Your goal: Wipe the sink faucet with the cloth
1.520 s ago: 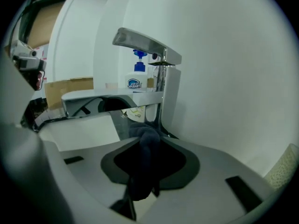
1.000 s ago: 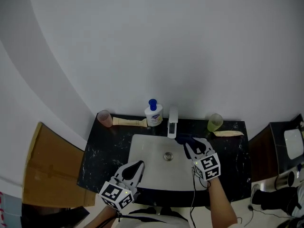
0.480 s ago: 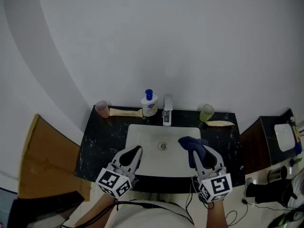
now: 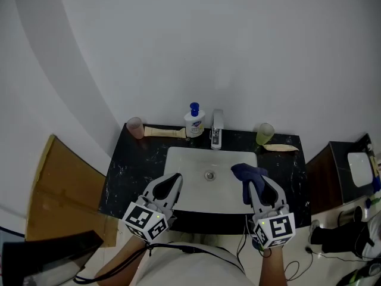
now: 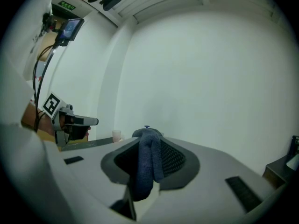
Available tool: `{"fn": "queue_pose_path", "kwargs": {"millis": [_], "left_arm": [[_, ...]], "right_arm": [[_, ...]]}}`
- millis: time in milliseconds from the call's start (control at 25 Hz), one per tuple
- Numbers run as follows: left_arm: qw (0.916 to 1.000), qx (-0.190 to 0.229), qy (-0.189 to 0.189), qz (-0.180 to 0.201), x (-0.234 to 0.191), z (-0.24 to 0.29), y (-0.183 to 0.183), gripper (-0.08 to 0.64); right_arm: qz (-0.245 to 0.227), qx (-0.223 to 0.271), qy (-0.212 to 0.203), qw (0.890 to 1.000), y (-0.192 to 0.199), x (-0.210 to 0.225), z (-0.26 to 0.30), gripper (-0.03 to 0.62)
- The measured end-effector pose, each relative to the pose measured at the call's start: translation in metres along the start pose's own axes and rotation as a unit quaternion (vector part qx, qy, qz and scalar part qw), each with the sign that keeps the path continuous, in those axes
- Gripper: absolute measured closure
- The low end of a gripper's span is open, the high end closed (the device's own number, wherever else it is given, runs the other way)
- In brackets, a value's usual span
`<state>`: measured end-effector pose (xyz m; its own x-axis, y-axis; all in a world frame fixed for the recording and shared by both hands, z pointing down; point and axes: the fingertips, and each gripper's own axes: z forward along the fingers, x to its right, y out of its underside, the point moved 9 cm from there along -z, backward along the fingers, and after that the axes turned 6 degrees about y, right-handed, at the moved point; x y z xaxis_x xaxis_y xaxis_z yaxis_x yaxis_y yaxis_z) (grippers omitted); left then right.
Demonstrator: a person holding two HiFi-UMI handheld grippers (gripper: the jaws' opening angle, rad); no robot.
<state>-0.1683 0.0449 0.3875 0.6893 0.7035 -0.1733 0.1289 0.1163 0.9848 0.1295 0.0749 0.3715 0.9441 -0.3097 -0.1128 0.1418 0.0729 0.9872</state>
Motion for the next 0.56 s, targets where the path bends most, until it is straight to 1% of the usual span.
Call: {"fn": "queue_pose_path", "kwargs": {"millis": [560], "left_arm": [[0.9999,-0.013,-0.001,-0.007,0.0037,-0.0056,0.0014,0.558]], "right_arm": [[0.005,-0.006,-0.004,1.0,0.0016,-0.0084,-0.0044,0.489]]}}
